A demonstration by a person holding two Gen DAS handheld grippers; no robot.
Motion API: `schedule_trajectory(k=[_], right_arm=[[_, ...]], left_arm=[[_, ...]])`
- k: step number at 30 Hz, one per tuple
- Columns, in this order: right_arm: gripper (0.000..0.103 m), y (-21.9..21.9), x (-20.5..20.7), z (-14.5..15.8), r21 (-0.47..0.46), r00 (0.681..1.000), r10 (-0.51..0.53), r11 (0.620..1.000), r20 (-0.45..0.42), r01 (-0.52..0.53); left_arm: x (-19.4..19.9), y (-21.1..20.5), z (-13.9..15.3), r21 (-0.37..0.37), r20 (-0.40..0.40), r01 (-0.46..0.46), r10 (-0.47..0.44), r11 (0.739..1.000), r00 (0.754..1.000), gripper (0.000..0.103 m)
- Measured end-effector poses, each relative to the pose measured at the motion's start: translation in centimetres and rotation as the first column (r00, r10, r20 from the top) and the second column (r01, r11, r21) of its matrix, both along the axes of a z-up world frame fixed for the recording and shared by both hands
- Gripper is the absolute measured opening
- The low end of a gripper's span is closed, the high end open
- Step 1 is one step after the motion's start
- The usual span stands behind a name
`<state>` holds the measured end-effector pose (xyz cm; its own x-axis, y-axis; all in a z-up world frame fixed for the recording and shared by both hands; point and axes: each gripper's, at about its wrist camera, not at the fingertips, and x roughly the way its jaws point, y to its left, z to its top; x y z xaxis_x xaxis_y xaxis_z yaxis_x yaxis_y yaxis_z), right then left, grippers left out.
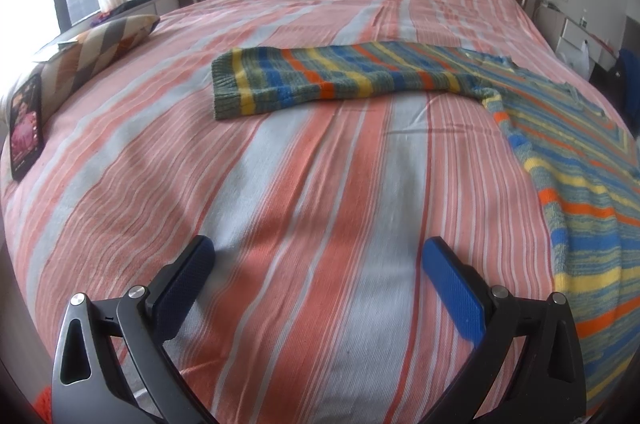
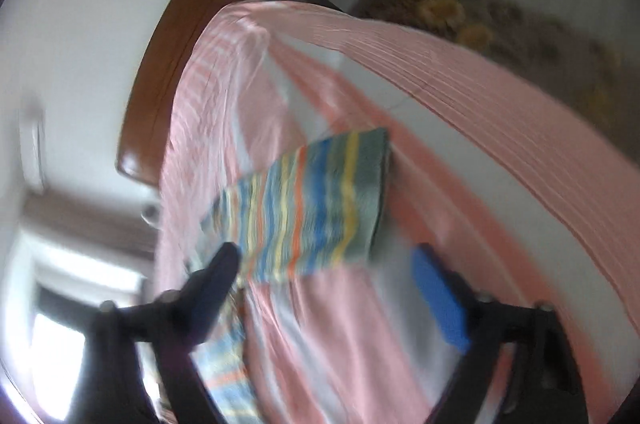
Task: Fold small clothes
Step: 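Grasp the remaining sweater sleeve cuff with the right tool, then lay the sleeve across the sweater body and open the right tool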
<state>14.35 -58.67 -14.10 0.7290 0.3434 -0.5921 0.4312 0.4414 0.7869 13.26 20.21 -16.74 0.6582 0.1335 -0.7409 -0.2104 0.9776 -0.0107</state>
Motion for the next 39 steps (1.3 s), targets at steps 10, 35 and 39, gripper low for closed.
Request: schedule_trajectory(k=[10, 35, 39], right_arm=[[0.043, -0.5, 4.0, -2.4, 0.033, 0.998, -0.006, 0.999, -0.064, 0.008], [0.019, 39.8, 21.2, 8.8, -0.504, 0.743, 0.66, 0.607, -0.111, -0.614], [0.077, 39.4, 20.8, 5.1, -0.23, 0.711, 0.703, 0.688, -0.025, -0.688]], left_arm=[[0.0, 0.1, 0.1, 0.001, 0.001, -0.001, 0.001, 1.0, 1.0, 0.103], [0.0, 0.2, 0.1, 0.002, 0.004, -0.005, 0.005, 1.0, 1.0, 0.103], [0.0, 0.1, 0.1, 0.003, 0.004, -0.005, 0.005, 1.0, 1.0, 0.103]])
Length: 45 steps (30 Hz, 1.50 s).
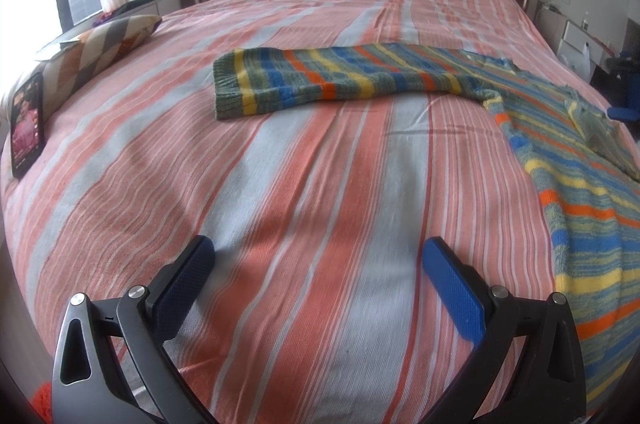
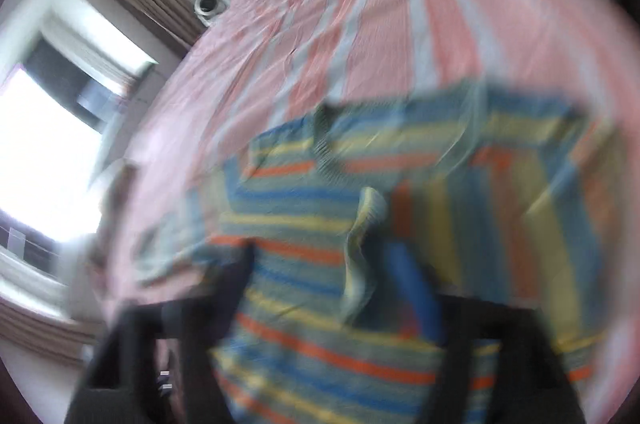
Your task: Fold small clothes
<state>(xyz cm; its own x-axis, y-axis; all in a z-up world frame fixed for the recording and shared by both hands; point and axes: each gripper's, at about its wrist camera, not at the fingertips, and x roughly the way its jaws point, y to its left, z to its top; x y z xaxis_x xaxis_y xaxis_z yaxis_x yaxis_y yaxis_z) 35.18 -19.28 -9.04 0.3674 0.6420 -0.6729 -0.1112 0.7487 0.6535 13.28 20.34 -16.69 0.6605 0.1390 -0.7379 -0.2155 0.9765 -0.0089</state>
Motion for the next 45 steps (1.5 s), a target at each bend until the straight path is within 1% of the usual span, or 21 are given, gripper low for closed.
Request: schedule_trajectory(k=[2, 3, 5, 7, 9, 10, 12, 14, 15, 16, 18, 19, 23, 24, 26, 28, 33, 38, 42, 44, 45], right_arm=[[0.077, -1.9, -0.7, -0.4, 0.114, 1.0, -0.012, 0.993, -0.002, 0.012], [0.077, -3.4, -1.1, -0.4, 0.144, 0.999, -0.036, 0.989, 0.002, 0.035], [0.077, -6.1, -1.4, 0.0, 0.135, 0.995, -0.094, 0.987, 0.02, 0.09], [0.077, -9.2, -1.8, 0.5, -0.047, 0.984, -0.174, 0.983, 0.043, 0.176], [0.077, -10.5, -2.0, 0.5, -0.266, 0.982, -0.178, 0.946, 0.056, 0.187], [0.075, -10.8, -2.1, 0.1, -0.382, 0.986, -0.158, 0.909, 0.056, 0.167], [0.067, -10.9, -2.1, -1.5, -0.491, 0.994, -0.109, 0.865, 0.011, 0.101], [0.062, -11.0, -2.2, -3.6, -0.503, 0.994, -0.095, 0.862, -0.045, 0.06], [0.048, -11.1, -2.3, -4.4, -0.52, 0.993, -0.104, 0.852, -0.052, 0.062], [0.009, -11.4, -2.6, -5.0, -0.534, 0.992, -0.114, 0.842, -0.044, 0.073], [0.006, -12.4, -3.0, -5.7, -0.548, 0.987, -0.158, 0.828, -0.024, 0.12], [0.005, -12.9, -3.1, -6.1, -0.533, 0.981, -0.193, 0.833, -0.03, 0.147], [0.006, -12.8, -3.4, -6.3, -0.542, 0.975, -0.22, 0.823, -0.027, 0.171], [0.01, -13.0, -3.5, -6.2, -0.533, 0.976, -0.218, 0.828, -0.025, 0.172], [0.022, -13.5, -3.5, -4.9, -0.509, 0.973, -0.229, 0.84, -0.021, 0.187], [0.048, -13.6, -4.6, -3.8, -0.493, 0.971, -0.236, 0.843, 0.022, 0.216], [0.064, -14.3, -10.6, -1.1, -0.506, 0.971, -0.194, 0.829, 0.139, 0.238], [0.068, -15.4, -17.8, -1.2, -0.56, 0.959, -0.173, 0.783, 0.222, 0.271], [0.068, -16.9, -22.9, -2.3, -0.571, 0.939, -0.215, 0.75, 0.267, 0.334], [0.068, -17.3, -24.4, -3.0, -0.577, 0.925, -0.234, 0.728, 0.299, 0.37], [0.072, -17.3, -24.6, -3.5, -0.58, 0.92, -0.242, 0.718, 0.308, 0.384]], left_arm=[[0.0, 0.0, 0.0, 0.002, 0.0, 0.0, 0.0, 1.0, 1.0, 0.103], [0.0, 0.0, 0.0, 0.003, 0.0, 0.0, 0.0, 1.0, 1.0, 0.103], [0.0, 0.1, 0.1, 0.007, 0.001, -0.003, 0.003, 1.0, 1.0, 0.103], [0.1, 0.3, 0.2, 0.005, 0.002, -0.003, 0.003, 1.0, 1.0, 0.103], [0.0, 0.1, 0.1, 0.008, 0.002, -0.003, 0.003, 1.0, 1.0, 0.103], [0.0, 0.1, 0.1, 0.01, 0.003, -0.004, 0.004, 1.0, 1.0, 0.103], [0.0, 0.2, 0.2, 0.012, 0.005, -0.005, 0.005, 1.0, 1.0, 0.103], [0.0, 0.1, 0.2, 0.011, 0.005, -0.005, 0.005, 1.0, 1.0, 0.103], [0.2, 0.3, 0.2, 0.011, 0.005, -0.005, 0.005, 1.0, 1.0, 0.103], [0.2, 0.3, 0.2, 0.011, 0.006, -0.005, 0.005, 1.0, 1.0, 0.103], [0.0, 0.1, 0.1, 0.012, 0.005, -0.004, 0.004, 1.0, 1.0, 0.103], [0.1, 0.2, 0.2, 0.012, 0.005, -0.004, 0.004, 1.0, 1.0, 0.103], [0.0, 0.0, 0.1, 0.012, 0.005, -0.004, 0.004, 1.0, 1.0, 0.103], [0.1, 0.2, 0.2, 0.011, 0.004, -0.004, 0.004, 1.0, 1.0, 0.103], [0.0, 0.0, 0.1, 0.012, 0.005, -0.004, 0.004, 1.0, 1.0, 0.103], [0.0, 0.1, 0.1, 0.013, 0.005, -0.005, 0.004, 1.0, 1.0, 0.103], [0.0, 0.1, 0.1, 0.014, 0.005, -0.004, 0.004, 1.0, 1.0, 0.103], [0.0, 0.1, 0.2, 0.008, 0.001, 0.0, 0.0, 1.0, 1.0, 0.103], [0.6, 0.4, 0.3, 0.015, -0.005, 0.005, -0.005, 1.0, 1.0, 0.103], [0.6, 0.4, 0.3, 0.018, -0.006, 0.006, -0.006, 1.0, 1.0, 0.103], [0.5, 0.2, 0.2, 0.016, -0.005, 0.005, -0.005, 1.0, 1.0, 0.103]])
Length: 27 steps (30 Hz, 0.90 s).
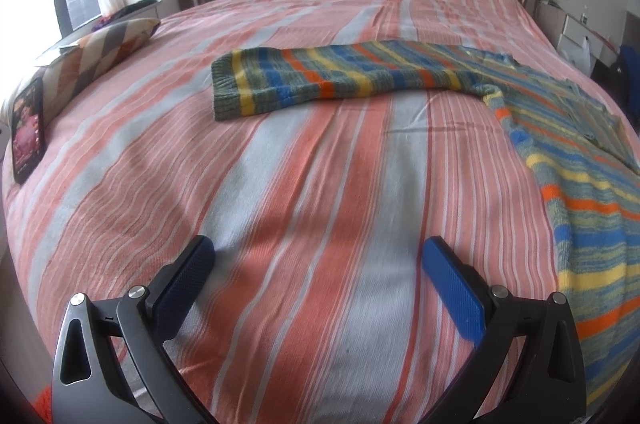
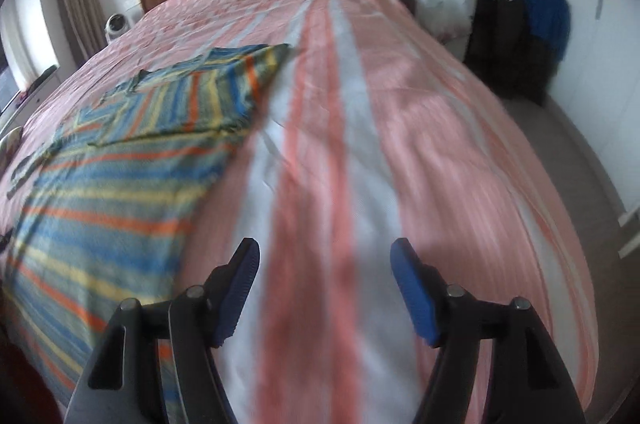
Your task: Fold small clothes
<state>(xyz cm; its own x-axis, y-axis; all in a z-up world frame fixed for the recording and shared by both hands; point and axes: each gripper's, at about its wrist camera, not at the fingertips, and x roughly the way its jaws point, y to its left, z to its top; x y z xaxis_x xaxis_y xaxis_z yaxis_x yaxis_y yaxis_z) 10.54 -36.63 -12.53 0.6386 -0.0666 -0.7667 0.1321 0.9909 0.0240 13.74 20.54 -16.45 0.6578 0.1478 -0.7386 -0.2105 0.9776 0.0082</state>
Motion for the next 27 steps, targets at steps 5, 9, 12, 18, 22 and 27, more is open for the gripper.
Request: schedule_trajectory(k=[5, 9, 12, 18, 22, 27], right_arm=[[0.081, -0.7, -1.4, -2.2, 0.008, 0.997, -0.058, 0.998, 0.048, 0.058], [0.086, -0.4, -0.9, -2.8, -0.01, 0.998, -0.047, 0.999, 0.043, 0.048], [0.087, -0.5, -0.8, -3.0, 0.005, 0.998, -0.044, 0.999, 0.052, 0.044], [0.088, -0.2, -0.8, -3.3, -0.019, 0.998, -0.041, 0.999, 0.055, 0.042], [0.088, -0.1, -0.8, -3.3, -0.026, 0.998, -0.04, 0.999, 0.046, 0.041], [0.088, -0.1, -0.7, -3.3, -0.034, 0.999, -0.039, 0.999, 0.038, 0.041]], left_arm=[[0.2, 0.0, -0.1, 0.007, 0.002, -0.001, 0.001, 1.0, 1.0, 0.103], [0.1, -0.2, -0.2, 0.007, 0.002, -0.001, 0.001, 1.0, 1.0, 0.103], [0.0, -0.3, -0.4, 0.012, 0.001, 0.0, 0.0, 1.0, 1.0, 0.103], [0.2, -0.4, -0.6, 0.021, 0.002, 0.003, -0.003, 1.0, 1.0, 0.103], [0.2, -0.4, -0.6, 0.022, 0.002, 0.003, -0.003, 1.0, 1.0, 0.103], [0.4, -0.3, -0.4, 0.008, -0.034, 0.011, -0.011, 1.0, 0.999, 0.102]])
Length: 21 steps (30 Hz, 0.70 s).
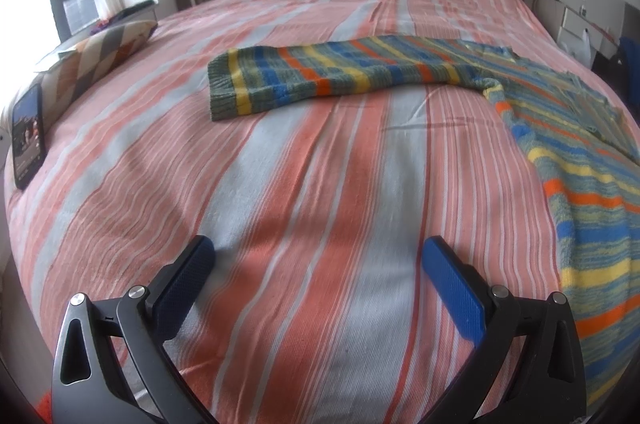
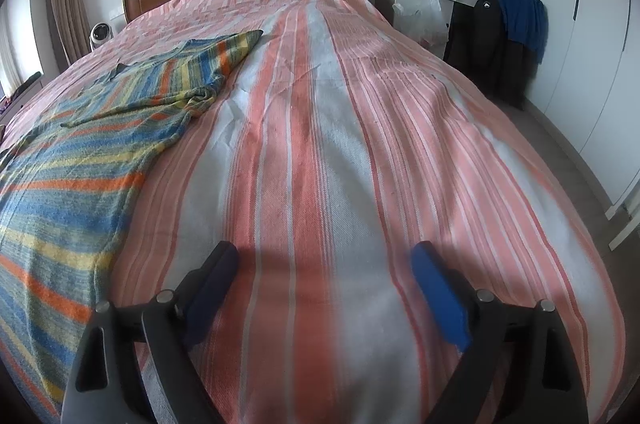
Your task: Fold small clothes
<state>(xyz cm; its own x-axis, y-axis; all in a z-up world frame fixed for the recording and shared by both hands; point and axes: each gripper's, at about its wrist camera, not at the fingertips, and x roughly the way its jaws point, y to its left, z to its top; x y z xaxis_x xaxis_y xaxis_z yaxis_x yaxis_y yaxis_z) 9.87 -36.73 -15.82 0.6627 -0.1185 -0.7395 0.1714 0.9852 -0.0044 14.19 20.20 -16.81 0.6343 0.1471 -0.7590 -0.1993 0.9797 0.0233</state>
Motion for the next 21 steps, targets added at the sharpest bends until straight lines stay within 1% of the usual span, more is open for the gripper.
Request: schedule_trajectory(k=[2, 3, 4, 5, 6, 7, 9, 10, 12, 14, 16, 17, 18, 19, 21], right_arm=[[0.088, 0.0, 0.0, 0.0, 0.0, 1.0, 0.0, 1.0, -0.001, 0.0], [0.088, 0.0, 0.0, 0.0, -0.001, 1.0, 0.001, 1.0, -0.003, -0.001], [0.088, 0.0, 0.0, 0.0, -0.001, 1.0, 0.001, 1.0, -0.002, -0.001], [0.088, 0.0, 0.0, 0.0, -0.001, 1.0, 0.001, 1.0, -0.002, -0.001], [0.088, 0.0, 0.0, 0.0, -0.002, 1.0, 0.001, 1.0, 0.0, -0.001], [0.088, 0.0, 0.0, 0.0, -0.002, 1.0, 0.001, 1.0, -0.001, -0.001], [0.088, 0.0, 0.0, 0.0, -0.003, 1.0, 0.001, 1.0, 0.0, -0.001], [0.088, 0.0, 0.0, 0.0, -0.003, 1.0, 0.001, 1.0, 0.001, -0.001], [0.088, 0.0, 0.0, 0.0, -0.003, 1.0, 0.001, 1.0, 0.002, -0.001], [0.088, 0.0, 0.0, 0.0, -0.004, 1.0, 0.001, 1.0, 0.003, -0.001], [0.088, 0.0, 0.0, 0.0, -0.003, 1.0, 0.001, 1.0, 0.001, -0.001], [0.088, 0.1, 0.0, 0.0, -0.003, 1.0, 0.001, 1.0, 0.001, -0.001], [0.088, 0.1, 0.0, 0.0, -0.003, 1.0, 0.001, 1.0, 0.002, -0.001], [0.088, 0.1, 0.0, 0.0, -0.004, 1.0, 0.001, 1.0, 0.002, -0.001], [0.088, 0.1, 0.0, 0.0, -0.005, 1.0, 0.001, 1.0, 0.002, -0.001]], left_arm=[[0.4, 0.2, 1.0, -0.042, -0.055, 0.022, -0.024, 0.999, 0.998, 0.102], [0.8, 0.7, 2.0, -0.077, -0.062, 0.042, -0.047, 0.996, 0.997, 0.102], [1.0, 1.0, 3.1, -0.1, -0.045, 0.055, -0.059, 0.994, 0.997, 0.102], [1.4, 1.8, 4.5, -0.106, -0.018, 0.057, -0.059, 0.993, 0.998, 0.102], [2.3, 3.0, 6.3, -0.101, 0.011, 0.049, -0.048, 0.994, 0.999, 0.103], [2.9, 3.9, 7.3, -0.101, 0.024, 0.04, -0.038, 0.994, 0.999, 0.103], [5.1, 6.6, 9.0, -0.13, 0.036, 0.004, 0.0, 0.992, 0.999, 0.103], [6.6, 8.4, 9.4, -0.162, 0.025, -0.024, 0.028, 0.986, 0.999, 0.103], [9.3, 11.1, 8.7, -0.224, -0.033, -0.071, 0.066, 0.972, 0.997, 0.102], [12.2, 13.7, 6.7, -0.287, -0.129, -0.137, 0.104, 0.948, 0.986, 0.101], [14.1, 15.1, 5.0, -0.313, -0.193, -0.18, 0.123, 0.932, 0.974, 0.1], [14.6, 15.5, 4.4, -0.314, -0.21, -0.198, 0.135, 0.929, 0.968, 0.093], [15.2, 15.8, 3.8, -0.317, -0.226, -0.215, 0.147, 0.924, 0.963, 0.082], [15.5, 15.7, 3.4, -0.331, -0.236, -0.215, 0.14, 0.919, 0.962, 0.076], [16.4, 15.3, 2.9, -0.36, -0.24, -0.188, 0.104, 0.914, 0.965, 0.057]])
